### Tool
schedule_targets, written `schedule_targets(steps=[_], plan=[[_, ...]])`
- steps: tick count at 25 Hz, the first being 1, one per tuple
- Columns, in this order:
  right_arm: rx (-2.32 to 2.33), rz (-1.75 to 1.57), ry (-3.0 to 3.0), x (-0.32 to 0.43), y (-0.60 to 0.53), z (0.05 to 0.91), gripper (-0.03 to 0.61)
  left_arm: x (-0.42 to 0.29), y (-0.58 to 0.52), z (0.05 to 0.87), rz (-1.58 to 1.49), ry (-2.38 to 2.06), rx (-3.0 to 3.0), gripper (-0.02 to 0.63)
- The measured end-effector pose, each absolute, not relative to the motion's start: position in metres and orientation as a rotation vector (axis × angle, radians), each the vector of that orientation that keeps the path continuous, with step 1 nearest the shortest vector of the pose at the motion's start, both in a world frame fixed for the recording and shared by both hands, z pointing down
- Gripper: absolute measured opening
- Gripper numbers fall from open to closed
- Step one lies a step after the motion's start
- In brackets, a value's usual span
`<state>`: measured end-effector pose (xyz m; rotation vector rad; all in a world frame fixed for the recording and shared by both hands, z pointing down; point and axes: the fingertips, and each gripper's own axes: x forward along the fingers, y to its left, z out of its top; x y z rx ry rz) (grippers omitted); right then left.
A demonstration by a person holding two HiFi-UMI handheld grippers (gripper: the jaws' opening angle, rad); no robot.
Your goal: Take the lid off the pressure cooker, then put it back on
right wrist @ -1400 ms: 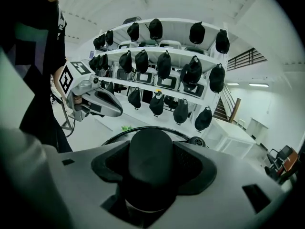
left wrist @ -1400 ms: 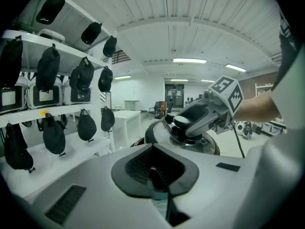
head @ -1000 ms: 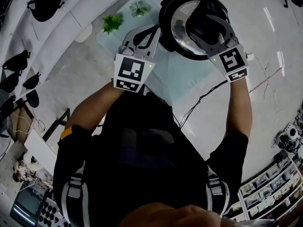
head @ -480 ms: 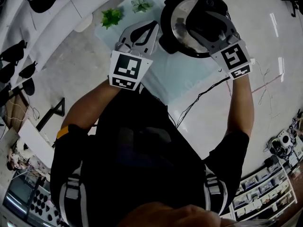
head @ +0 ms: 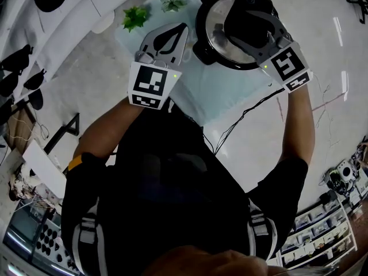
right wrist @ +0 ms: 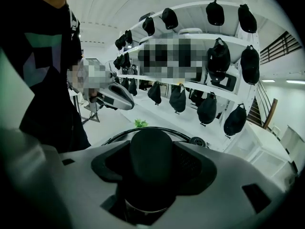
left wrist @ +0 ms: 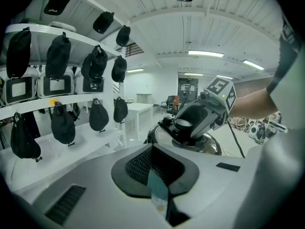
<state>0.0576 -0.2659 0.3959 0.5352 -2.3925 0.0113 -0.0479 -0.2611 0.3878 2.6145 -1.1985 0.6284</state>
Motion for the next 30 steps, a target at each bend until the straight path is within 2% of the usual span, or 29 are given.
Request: schedule_targets(steps=[30], plan=[[0.178, -0.085, -2.381, 0.055, -0.253, 0.4, 0.288, -0.039, -0.244, 0.382, 0.628, -1.205, 2.627, 0.008]])
